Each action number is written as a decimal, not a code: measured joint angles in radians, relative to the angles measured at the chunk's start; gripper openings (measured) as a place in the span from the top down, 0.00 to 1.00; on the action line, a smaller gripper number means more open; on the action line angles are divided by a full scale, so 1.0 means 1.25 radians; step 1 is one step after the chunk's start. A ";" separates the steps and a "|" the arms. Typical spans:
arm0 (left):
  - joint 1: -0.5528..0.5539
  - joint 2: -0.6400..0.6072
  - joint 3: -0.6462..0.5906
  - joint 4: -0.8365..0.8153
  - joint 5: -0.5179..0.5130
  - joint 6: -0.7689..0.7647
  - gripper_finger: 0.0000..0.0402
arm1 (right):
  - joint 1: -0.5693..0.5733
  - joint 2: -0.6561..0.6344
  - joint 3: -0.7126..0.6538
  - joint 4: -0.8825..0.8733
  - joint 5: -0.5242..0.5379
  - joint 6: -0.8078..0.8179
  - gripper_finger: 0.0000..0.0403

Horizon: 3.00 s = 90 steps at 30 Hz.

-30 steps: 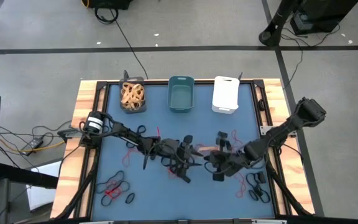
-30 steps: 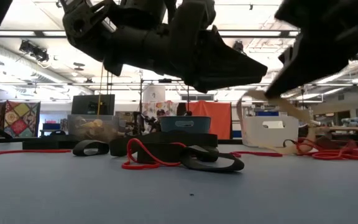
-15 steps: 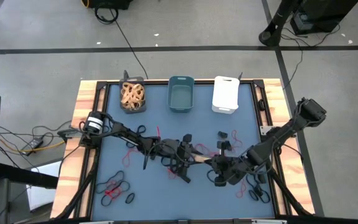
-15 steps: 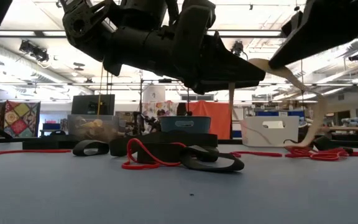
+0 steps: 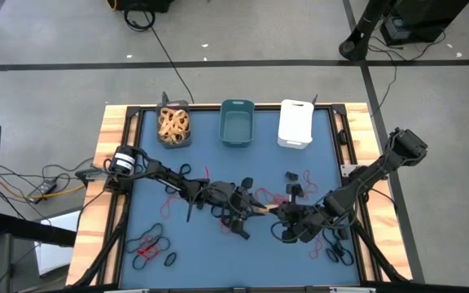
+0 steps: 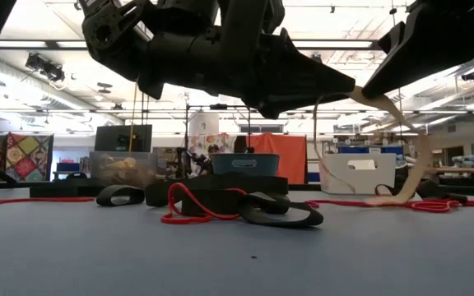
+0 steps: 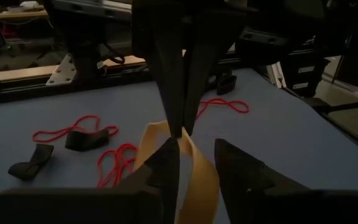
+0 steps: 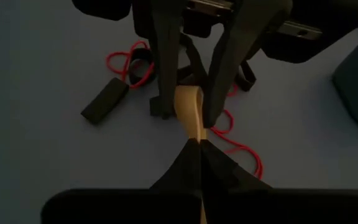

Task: Sort rubber bands into baskets
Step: Put the yellow rubber band into the black bin

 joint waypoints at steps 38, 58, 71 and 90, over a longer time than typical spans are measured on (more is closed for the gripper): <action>0.074 -0.354 0.000 -0.609 -0.461 -0.029 0.99 | 0.026 0.000 -0.241 0.069 0.008 0.413 0.63; 0.418 -0.460 0.000 -0.946 -0.443 -0.126 0.98 | 0.027 -0.001 -0.242 0.114 -0.022 0.363 0.63; 0.556 -0.607 -0.007 -1.095 -0.458 -0.148 0.98 | 0.034 0.000 -0.243 0.113 -0.025 0.368 0.63; 0.756 -0.609 -0.197 -1.019 -0.452 -0.234 0.96 | 0.032 0.000 -0.243 0.114 -0.003 0.368 0.63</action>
